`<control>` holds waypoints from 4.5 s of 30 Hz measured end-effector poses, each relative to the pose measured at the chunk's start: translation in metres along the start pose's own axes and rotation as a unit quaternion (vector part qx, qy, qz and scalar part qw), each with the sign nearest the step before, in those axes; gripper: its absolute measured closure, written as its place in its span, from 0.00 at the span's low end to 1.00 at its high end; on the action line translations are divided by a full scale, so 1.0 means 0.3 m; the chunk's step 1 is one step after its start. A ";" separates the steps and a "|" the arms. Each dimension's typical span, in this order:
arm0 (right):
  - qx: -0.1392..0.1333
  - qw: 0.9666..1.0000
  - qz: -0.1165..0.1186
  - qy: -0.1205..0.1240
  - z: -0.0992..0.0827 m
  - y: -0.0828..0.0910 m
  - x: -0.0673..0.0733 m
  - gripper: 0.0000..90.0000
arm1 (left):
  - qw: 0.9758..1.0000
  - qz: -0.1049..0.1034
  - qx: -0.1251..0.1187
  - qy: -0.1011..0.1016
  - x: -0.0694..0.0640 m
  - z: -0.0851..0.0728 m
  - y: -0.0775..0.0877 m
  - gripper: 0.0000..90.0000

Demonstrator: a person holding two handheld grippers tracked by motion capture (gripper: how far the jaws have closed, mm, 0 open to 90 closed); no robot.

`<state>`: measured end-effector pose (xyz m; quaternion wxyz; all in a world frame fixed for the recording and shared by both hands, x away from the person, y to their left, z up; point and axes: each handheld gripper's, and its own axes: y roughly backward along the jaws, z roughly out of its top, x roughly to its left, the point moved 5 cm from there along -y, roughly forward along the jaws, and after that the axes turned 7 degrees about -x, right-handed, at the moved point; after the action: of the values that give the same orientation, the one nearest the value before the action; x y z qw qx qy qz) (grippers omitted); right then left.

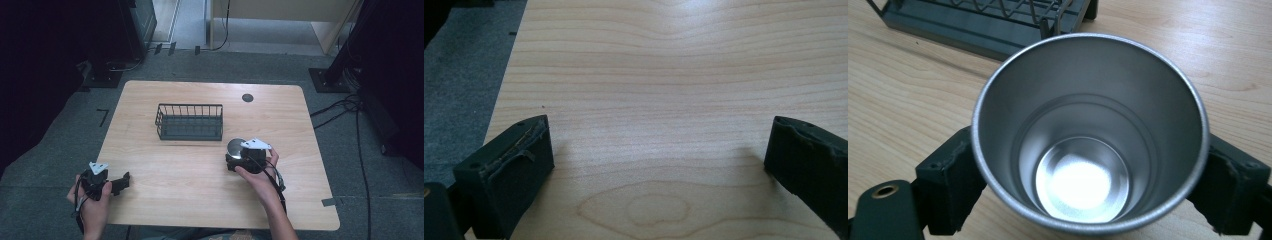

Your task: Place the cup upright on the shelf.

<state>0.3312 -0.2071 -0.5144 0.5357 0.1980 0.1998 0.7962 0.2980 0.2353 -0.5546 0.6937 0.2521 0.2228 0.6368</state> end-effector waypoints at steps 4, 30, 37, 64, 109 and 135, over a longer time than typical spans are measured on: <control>-0.001 1.000 -0.006 0.000 -0.011 -0.023 0.001 0.15 | 1.000 0.000 0.000 0.000 0.000 0.000 0.000 0.00; -0.024 1.000 0.012 0.012 0.018 -0.014 0.037 0.20 | 1.000 0.000 0.000 0.000 0.000 0.000 0.000 0.00; -0.039 0.999 0.020 0.015 0.059 -0.004 0.062 0.20 | 1.000 0.000 0.000 0.000 0.000 0.000 0.000 0.00; -0.093 0.994 0.043 0.041 0.259 -0.001 0.159 0.20 | 1.000 0.000 0.000 0.000 0.000 0.000 0.000 0.00; -0.097 0.995 0.010 0.028 0.452 -0.295 0.180 0.20 | 1.000 0.000 0.000 0.001 0.000 0.000 0.000 0.00; -0.038 0.999 0.018 0.021 0.386 -0.371 0.191 0.20 | 1.000 0.000 0.000 0.001 0.000 0.000 0.000 0.00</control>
<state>0.4587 -0.1028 -0.4699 0.5245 0.1645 0.1769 0.8164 0.2980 0.2352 -0.5546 0.6935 0.2517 0.2231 0.6371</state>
